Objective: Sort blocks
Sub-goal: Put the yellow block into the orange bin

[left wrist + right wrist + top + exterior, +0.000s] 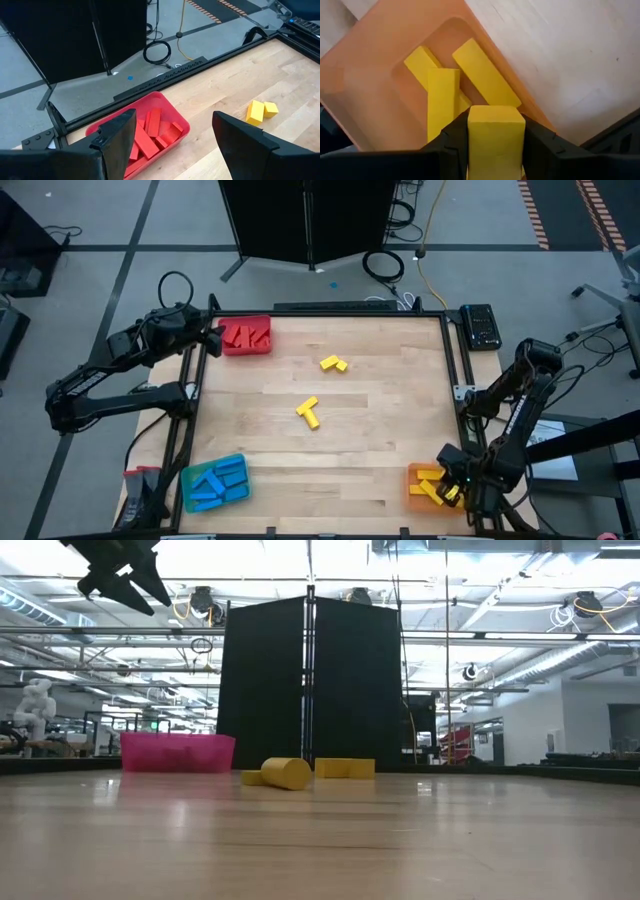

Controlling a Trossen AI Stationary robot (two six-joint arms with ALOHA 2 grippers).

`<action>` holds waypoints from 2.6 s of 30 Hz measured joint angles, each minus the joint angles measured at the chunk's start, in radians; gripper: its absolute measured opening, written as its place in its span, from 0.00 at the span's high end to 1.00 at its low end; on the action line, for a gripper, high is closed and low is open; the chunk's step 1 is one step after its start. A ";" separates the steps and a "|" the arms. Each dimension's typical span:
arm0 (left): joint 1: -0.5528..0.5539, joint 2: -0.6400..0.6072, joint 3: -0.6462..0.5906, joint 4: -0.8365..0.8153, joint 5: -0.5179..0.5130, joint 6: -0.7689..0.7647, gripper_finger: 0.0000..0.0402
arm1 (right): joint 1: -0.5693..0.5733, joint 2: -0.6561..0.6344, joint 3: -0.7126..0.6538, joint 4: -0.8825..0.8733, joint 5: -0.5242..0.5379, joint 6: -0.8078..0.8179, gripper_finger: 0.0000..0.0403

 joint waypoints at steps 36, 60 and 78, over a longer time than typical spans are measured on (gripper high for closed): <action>0.000 0.000 0.000 0.000 0.001 -0.001 0.33 | -1.088 -0.122 0.279 0.216 0.202 -1.183 0.29; 0.000 0.000 0.000 -0.005 0.002 0.001 0.33 | -1.441 0.660 0.766 -0.055 -0.032 -1.776 0.28; 0.000 0.000 0.000 -0.004 0.001 0.002 0.33 | -1.501 0.774 0.766 0.036 -0.032 -1.777 0.44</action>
